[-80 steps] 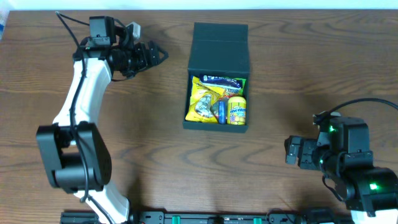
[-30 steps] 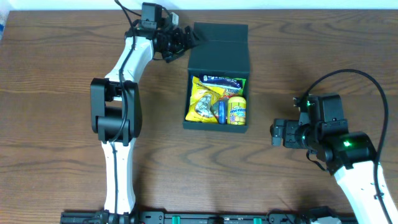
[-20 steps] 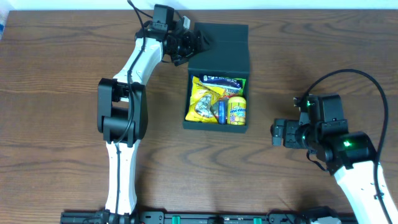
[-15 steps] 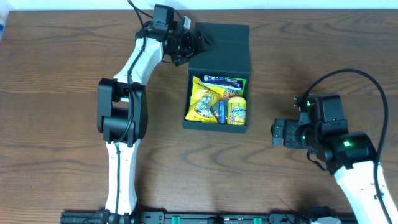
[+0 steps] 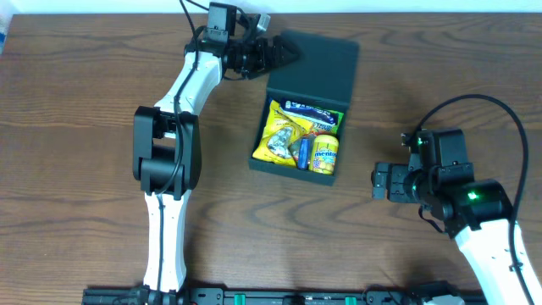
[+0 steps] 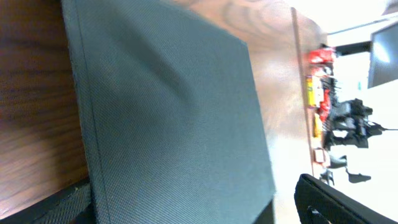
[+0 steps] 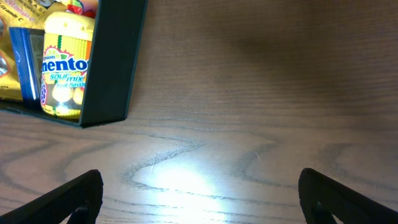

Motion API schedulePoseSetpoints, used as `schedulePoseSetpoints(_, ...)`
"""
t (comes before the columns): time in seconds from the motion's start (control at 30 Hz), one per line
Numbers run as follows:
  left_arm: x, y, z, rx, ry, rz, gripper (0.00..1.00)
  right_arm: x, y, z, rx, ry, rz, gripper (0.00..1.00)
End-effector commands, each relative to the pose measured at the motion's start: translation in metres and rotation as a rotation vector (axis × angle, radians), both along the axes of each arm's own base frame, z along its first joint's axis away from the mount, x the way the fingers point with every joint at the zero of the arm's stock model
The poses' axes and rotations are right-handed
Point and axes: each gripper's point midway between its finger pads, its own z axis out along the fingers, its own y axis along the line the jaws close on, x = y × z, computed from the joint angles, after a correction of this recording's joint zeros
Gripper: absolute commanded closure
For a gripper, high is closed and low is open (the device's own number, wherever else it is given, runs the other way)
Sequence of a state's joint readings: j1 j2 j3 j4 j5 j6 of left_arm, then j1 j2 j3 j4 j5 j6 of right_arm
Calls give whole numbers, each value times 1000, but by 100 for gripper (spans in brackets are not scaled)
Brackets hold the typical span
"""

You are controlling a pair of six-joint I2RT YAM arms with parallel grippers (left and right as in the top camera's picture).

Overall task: Pack container
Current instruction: 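Swing the lid forward over the box with the left gripper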

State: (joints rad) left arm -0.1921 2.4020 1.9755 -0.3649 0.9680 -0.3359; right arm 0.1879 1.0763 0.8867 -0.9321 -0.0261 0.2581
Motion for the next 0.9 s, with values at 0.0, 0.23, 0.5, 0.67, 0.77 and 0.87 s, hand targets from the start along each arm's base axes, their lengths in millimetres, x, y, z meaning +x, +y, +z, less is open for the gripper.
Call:
schedulePoseSetpoints(0.0, -5, -10, 19, -104, -49, -98, 4, -1, 0, 1, -15, -4, 16, 1)
schedulePoseSetpoints(0.23, -6, -2, 43, -215, -109, -164, 4, 0, 0, 1, -15, -4, 16, 1)
schedulePoseSetpoints(0.5, -14, 10, 75, -306, -153, -227, 4, 0, 0, 1, -15, -4, 16, 1)
schedulePoseSetpoints(0.67, -22, 9, 101, -289, -230, -249, 4, 0, -1, 1, -21, -5, 13, 1)
schedulePoseSetpoints(0.77, -32, 6, 107, -227, -261, -250, 4, 0, -1, 1, -25, -6, 11, 1)
schedulePoseSetpoints(0.87, -47, 3, 105, -144, -279, -273, 4, 0, -1, 1, -25, -7, 11, 1)
